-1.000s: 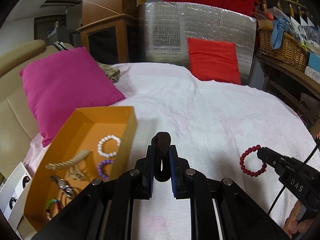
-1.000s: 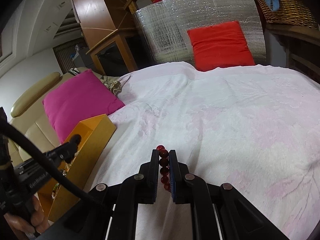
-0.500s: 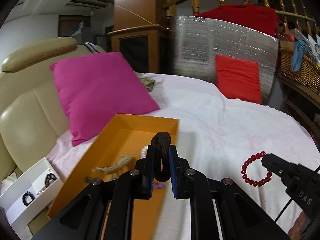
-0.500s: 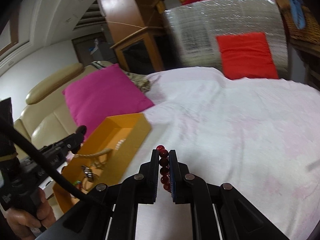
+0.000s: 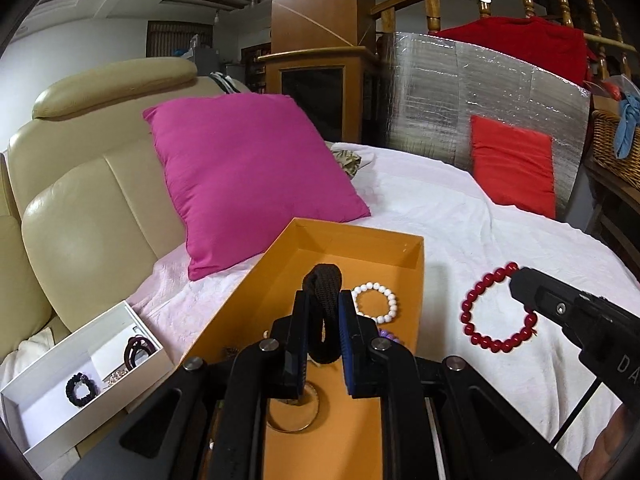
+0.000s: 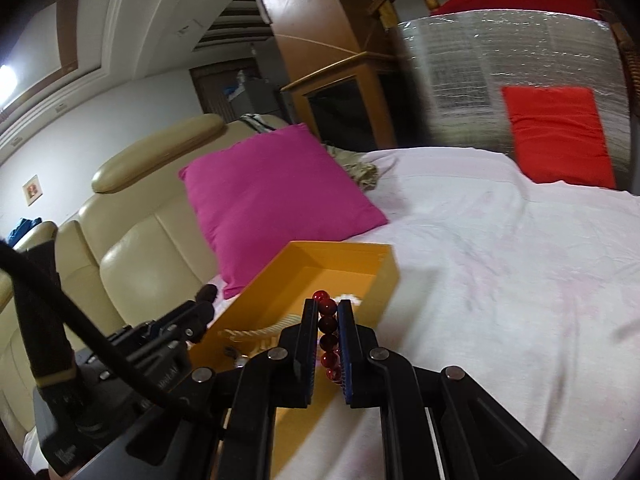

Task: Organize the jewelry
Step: 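Carry the black hair tie and red bracelet into the orange box with both tools, then open both tools over the box and withdraw them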

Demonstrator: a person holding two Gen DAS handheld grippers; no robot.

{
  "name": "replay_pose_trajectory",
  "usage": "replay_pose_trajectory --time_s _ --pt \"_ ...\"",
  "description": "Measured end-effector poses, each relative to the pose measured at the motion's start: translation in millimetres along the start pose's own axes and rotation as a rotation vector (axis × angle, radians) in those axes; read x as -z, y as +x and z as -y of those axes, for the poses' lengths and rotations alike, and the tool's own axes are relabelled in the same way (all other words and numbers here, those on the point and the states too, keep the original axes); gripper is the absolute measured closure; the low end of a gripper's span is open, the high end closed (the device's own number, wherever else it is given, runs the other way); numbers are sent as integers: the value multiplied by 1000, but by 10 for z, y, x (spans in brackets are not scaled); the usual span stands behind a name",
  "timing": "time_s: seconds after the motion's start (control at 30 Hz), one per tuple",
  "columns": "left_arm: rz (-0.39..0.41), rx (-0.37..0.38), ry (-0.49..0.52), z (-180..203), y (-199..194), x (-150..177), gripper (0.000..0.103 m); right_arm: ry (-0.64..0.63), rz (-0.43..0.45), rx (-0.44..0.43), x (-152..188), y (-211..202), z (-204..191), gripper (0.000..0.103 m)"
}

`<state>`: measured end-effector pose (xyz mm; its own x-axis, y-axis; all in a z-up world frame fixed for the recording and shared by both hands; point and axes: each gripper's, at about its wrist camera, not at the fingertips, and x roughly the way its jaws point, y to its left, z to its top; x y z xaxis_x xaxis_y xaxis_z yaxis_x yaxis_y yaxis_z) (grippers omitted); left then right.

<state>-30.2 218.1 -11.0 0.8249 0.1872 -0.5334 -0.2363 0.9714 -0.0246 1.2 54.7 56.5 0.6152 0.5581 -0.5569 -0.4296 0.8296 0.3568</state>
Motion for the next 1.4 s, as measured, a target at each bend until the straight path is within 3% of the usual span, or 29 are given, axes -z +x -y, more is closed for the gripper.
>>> replay_pose_trajectory --time_s 0.53,0.87,0.93,1.03,1.1,1.2,1.3,1.4 --pt "-174 -52 -104 -394 327 210 88 19 -95 -108 61 466 -271 92" --pt "-294 -54 -122 -425 536 352 84 47 -198 -85 262 781 -219 91" --pt "-299 -88 -130 -447 546 363 58 68 -207 -82 284 799 -170 90" --pt "-291 -118 -136 -466 536 354 46 112 -232 -87 288 817 -88 89" --pt "-288 -128 -132 -463 536 346 39 133 -235 -90 283 802 -45 84" --pt "-260 -146 -129 -457 480 305 38 152 -226 -89 267 746 5 80" --pt "-187 -191 -143 -507 263 198 36 129 -216 -88 226 606 -2 80" --pt "-118 -234 -157 -562 -21 100 25 67 -186 -80 138 365 -47 80"
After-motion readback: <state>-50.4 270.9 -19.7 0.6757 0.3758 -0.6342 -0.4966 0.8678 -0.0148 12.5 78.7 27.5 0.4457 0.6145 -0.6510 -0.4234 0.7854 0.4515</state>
